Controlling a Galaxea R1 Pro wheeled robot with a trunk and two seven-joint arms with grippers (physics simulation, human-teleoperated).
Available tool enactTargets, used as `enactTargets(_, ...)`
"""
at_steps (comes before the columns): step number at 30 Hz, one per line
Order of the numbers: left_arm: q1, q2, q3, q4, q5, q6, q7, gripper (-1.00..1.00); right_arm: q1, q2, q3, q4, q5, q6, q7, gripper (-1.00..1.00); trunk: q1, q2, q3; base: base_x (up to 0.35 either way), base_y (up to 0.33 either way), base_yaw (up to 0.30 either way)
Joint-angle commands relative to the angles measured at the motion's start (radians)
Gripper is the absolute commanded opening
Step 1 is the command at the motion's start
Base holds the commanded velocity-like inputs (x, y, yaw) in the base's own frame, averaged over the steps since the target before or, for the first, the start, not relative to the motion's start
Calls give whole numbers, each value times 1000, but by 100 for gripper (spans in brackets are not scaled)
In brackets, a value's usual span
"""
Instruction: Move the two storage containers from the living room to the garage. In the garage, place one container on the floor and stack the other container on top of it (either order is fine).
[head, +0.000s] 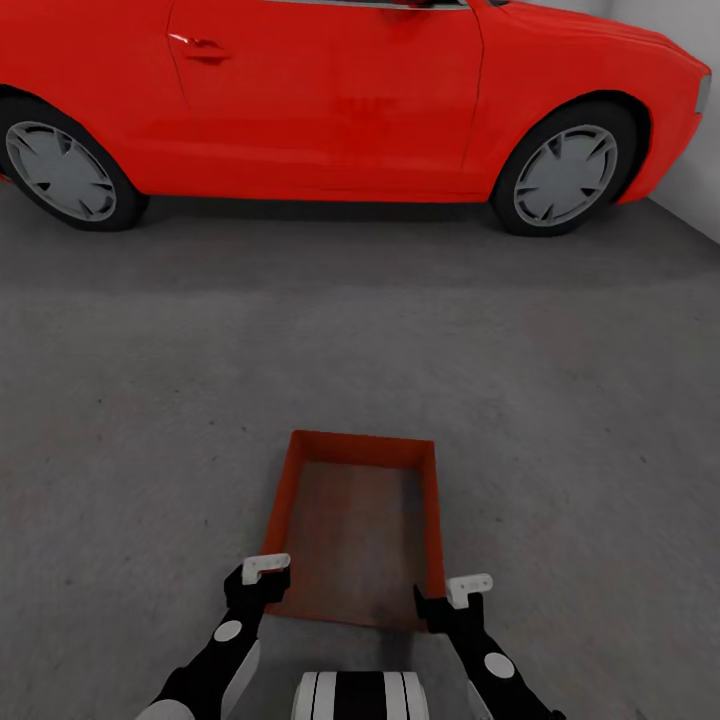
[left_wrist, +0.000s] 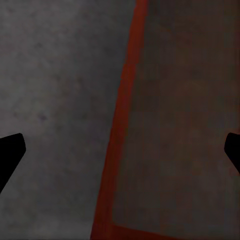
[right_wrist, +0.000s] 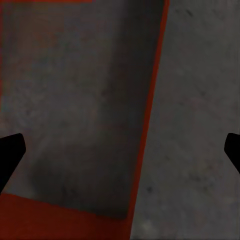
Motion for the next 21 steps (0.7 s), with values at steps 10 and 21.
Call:
enactTargets(10,0,-1,2,-29,-2,89,1,100,0,-1,5,-31,-8,-3,-4,100,0,0,-1,0,0,0)
enactTargets(21,0,-44,0,-106,-2,285,2,100,-1,-1,3,-166,-11,102,-5,100,0,0,-1,0,0,0)
